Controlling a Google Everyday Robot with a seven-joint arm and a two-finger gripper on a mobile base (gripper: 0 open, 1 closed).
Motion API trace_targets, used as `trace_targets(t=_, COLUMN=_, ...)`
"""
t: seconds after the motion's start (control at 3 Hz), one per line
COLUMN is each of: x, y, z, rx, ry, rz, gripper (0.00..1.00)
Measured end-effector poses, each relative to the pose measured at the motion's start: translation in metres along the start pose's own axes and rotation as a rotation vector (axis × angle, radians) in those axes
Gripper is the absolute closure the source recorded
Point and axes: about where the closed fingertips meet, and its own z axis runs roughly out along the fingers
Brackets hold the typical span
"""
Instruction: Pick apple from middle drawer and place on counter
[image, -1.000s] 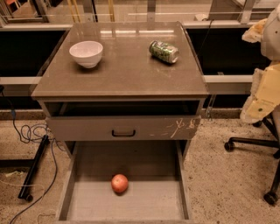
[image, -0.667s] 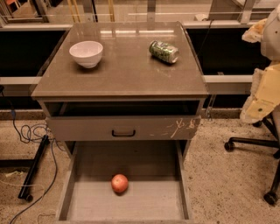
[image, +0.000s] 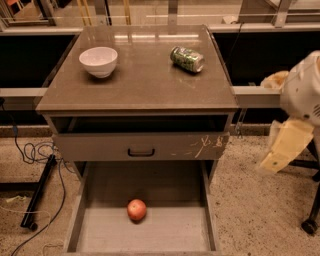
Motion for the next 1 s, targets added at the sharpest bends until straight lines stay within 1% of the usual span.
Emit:
trace_targets(t=0.33, x=0.01, y=0.029, z=0.04, rx=-0.035, ry=-0.109, rz=0.024, gripper=0.0)
trace_targets(t=0.67, x=0.016, y=0.054, z=0.078, rx=-0.055, ry=-0.182, rz=0.036, gripper=0.0)
trace_targets(t=1.0, x=-0.013, y=0.076, z=0.128, rx=-0.07, ry=-0.267, rz=0.032, gripper=0.0)
